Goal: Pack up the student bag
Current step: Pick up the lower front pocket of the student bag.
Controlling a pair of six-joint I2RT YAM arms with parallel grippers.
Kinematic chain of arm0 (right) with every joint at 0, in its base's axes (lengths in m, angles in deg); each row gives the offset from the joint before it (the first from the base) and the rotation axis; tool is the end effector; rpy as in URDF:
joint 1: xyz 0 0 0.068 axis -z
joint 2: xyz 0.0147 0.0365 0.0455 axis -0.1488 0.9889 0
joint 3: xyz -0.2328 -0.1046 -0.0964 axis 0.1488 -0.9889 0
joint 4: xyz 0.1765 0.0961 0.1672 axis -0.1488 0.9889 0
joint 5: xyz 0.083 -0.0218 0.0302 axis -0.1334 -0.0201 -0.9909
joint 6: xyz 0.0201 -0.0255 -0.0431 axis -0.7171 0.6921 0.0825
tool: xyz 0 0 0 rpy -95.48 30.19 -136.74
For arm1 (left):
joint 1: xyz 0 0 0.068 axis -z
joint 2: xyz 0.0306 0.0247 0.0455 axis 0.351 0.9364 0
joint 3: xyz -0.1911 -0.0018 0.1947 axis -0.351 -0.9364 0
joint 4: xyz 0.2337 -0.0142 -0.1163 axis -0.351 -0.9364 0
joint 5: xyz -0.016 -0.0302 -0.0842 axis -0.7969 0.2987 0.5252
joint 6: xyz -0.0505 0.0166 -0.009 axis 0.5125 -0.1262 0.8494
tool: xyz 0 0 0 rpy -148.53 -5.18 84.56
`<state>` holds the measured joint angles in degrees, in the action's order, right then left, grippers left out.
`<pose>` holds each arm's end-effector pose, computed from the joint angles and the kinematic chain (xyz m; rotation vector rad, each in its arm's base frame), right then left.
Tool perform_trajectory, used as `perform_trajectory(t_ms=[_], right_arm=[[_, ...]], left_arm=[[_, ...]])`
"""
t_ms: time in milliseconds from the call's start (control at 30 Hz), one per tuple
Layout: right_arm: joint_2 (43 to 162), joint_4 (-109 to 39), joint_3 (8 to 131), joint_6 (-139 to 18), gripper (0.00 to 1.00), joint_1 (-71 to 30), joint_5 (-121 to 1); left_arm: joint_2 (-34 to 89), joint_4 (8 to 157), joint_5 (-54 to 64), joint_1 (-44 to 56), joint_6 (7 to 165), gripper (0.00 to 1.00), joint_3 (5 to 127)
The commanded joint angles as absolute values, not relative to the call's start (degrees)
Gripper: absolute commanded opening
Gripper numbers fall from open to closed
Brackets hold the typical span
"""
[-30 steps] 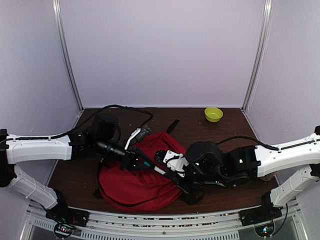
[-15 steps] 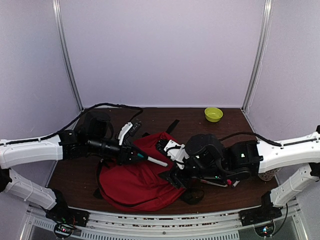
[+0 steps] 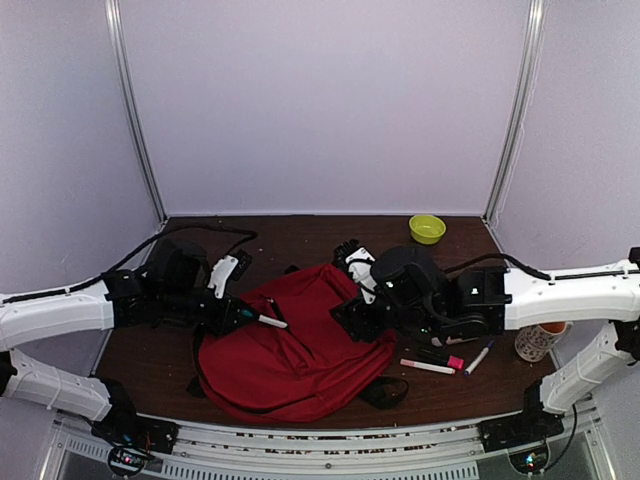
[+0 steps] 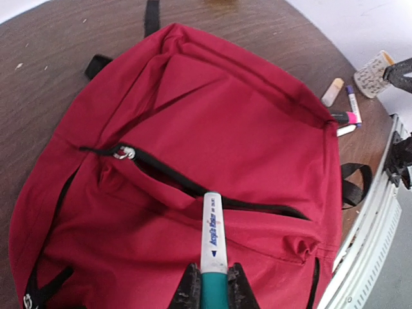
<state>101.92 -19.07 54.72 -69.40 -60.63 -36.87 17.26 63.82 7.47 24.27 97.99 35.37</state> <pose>0.1209 0.2912 0.2854 -0.8589 2.0518 0.5448 0.1655 -0.1741 0.2417 0.5473 2.3303 -0.8206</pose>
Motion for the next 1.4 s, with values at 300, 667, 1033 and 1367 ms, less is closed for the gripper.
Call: perform_trajectory(t_ms=[300, 667, 1033, 1367], right_arm=[[115.0, -14.4, 63.3, -76.6, 0.66, -59.9, -36.2], [127.9, -10.1, 74.2, -80.0, 0.60, -59.9, -39.2], [133.9, -8.5, 76.9, -80.0, 0.45, -60.0, -40.9], [135.2, -8.2, 76.9, -80.0, 0.08, -60.0, -43.9]], left_arm=[[13.7, 56.2, -0.4, 24.1, 102.6, 0.00, 31.7], [9.5, 55.7, 0.1, 24.1, 103.3, 0.00, 29.2], [9.9, 57.7, 2.5, 24.1, 101.9, 0.00, 31.5], [12.6, 61.2, 5.3, 24.1, 100.9, 0.00, 33.0]])
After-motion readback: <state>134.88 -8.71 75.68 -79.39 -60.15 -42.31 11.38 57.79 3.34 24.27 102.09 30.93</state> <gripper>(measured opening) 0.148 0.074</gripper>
